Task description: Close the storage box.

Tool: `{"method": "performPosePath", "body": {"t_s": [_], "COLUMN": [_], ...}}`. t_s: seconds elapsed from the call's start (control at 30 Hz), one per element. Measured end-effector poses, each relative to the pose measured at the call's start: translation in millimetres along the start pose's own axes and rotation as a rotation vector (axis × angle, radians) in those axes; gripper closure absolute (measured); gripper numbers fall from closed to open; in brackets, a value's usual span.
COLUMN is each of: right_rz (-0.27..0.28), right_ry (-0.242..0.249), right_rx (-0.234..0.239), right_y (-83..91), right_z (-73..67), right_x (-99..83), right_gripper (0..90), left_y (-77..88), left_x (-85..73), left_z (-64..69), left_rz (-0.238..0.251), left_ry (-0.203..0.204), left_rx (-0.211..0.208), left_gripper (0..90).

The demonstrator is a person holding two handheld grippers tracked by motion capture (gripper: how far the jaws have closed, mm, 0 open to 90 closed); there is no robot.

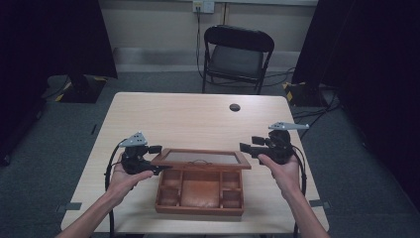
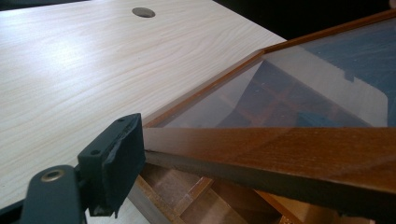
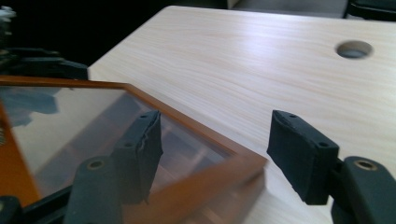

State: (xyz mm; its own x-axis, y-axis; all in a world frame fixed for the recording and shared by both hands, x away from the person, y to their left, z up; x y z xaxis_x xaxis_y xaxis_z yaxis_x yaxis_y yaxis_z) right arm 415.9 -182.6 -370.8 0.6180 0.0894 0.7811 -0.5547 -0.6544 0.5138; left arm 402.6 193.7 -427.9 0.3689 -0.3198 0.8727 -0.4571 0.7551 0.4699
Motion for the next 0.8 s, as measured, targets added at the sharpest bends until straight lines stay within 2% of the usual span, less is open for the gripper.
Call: {"method": "performPosePath", "body": {"t_s": [0.07,0.1,0.23,0.33,0.4,0.43,0.5,0.57,0.67,0.8], "right_rz": [-0.004,0.002,-0.018,-0.036,-0.041,-0.045,-0.076,-0.104,-0.17,-0.26], "right_ry": [0.02,0.018,0.072,0.118,0.128,0.138,0.159,0.15,0.183,0.204], "right_rx": [0.031,0.031,0.097,0.145,0.193,0.215,0.281,0.368,0.384,0.426], "right_y": [-2.5,-3.5,-8.4,-11.6,-14.3,-15.8,-19.9,-22.1,-26.1,-32.9], "right_z": [-10.2,-15.2,-38.4,-54.2,-64.9,-70.1,-81.3,-89.9,-97.6,-103.4], "right_x": [6.4,9.6,20.7,25.7,28.3,29.1,29.2,28.3,25.5,18.2], "right_gripper": [30.2,26.5,26.2,33.4,34.3,38.6,41.7,47.4,55.3,65.3], "left_y": [-0.5,-0.3,-0.4,0.3,0.2,0.5,0.3,0.4,0.5,2.3], "left_x": [-1.0,-1.3,-3.6,-5.4,-6.6,-7.1,-7.8,-8.5,-9.4,-9.0], "left_z": [0.4,0.7,3.5,4.2,4.8,4.7,5.5,6.4,7.1,7.8], "left_rz": [-0.003,-0.013,-0.024,-0.03,-0.033,-0.038,-0.035,-0.037,-0.042,-0.035], "left_ry": [-0.002,-0.01,-0.011,-0.025,-0.022,-0.023,-0.022,-0.02,-0.012,-0.011], "left_rx": [-0.004,0.002,0.003,0.006,0.003,0.003,0.005,0.011,0.009,0.01], "left_gripper": [16.1,16.0,15.9,16.2,16.1,16.1,15.9,16.0,16.0,17.1]}}
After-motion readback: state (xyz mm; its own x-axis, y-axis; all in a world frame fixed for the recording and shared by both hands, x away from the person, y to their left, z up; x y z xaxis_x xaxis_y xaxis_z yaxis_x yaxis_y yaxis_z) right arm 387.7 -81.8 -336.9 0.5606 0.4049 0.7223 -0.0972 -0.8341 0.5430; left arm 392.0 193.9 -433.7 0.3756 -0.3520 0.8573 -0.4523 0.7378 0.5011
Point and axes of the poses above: each handheld gripper's, and its own axes: y roughly backward along the jaws, x roughly out of its top, z roughly to its right, the point moved 3 cm from there along -y, roughly forward along the jaws, and after that the axes turned 6 degrees about -y, right-handed, at the moved point
